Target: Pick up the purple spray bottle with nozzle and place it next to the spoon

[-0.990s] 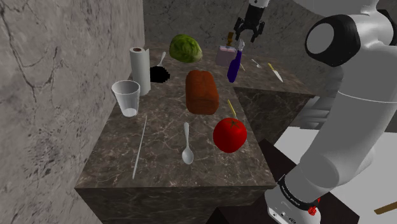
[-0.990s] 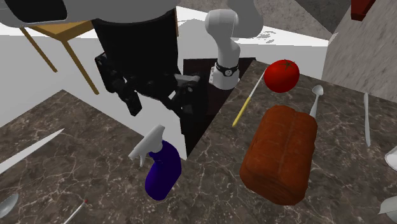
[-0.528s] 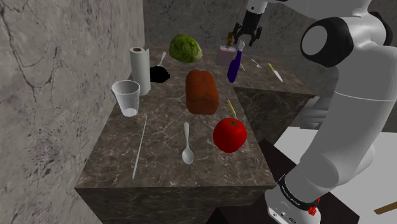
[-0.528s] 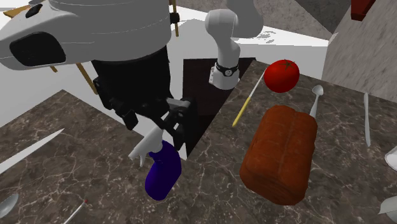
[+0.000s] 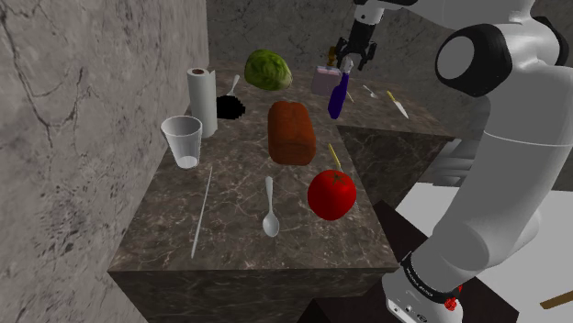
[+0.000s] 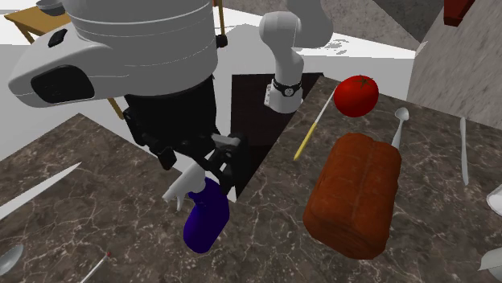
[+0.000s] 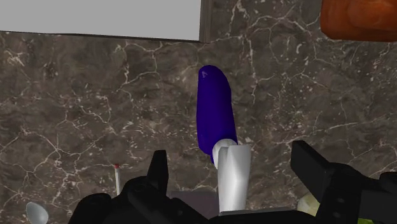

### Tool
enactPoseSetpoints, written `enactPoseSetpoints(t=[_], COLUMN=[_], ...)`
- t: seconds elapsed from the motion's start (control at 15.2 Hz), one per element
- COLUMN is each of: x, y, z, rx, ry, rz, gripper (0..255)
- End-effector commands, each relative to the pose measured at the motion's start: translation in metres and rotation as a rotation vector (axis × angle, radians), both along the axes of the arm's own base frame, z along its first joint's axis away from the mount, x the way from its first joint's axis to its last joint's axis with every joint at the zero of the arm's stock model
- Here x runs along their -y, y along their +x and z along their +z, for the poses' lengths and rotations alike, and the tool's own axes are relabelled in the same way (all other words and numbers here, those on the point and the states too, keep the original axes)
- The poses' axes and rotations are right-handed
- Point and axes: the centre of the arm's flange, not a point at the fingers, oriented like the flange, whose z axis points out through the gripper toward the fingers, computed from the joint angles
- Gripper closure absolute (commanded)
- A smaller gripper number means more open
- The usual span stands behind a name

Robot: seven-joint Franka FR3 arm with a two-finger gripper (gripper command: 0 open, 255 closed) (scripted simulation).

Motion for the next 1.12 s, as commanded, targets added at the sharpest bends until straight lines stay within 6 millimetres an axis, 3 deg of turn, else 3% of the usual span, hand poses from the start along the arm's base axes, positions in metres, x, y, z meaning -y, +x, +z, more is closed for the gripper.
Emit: enactPoseSetpoints(t=[0.0, 0.07, 0.66, 1.06], x=[0.000, 0.000, 0.000, 0.000], y=[0.000, 0.000, 0.000, 0.000], z=[0.000, 0.000, 0.000, 0.032], rx=[0.000, 0.000, 0.000, 0.000], ry=[0.000, 0.000, 0.000, 0.000], rz=[0.000, 0.000, 0.000, 0.000], gripper=[0, 255, 255, 255])
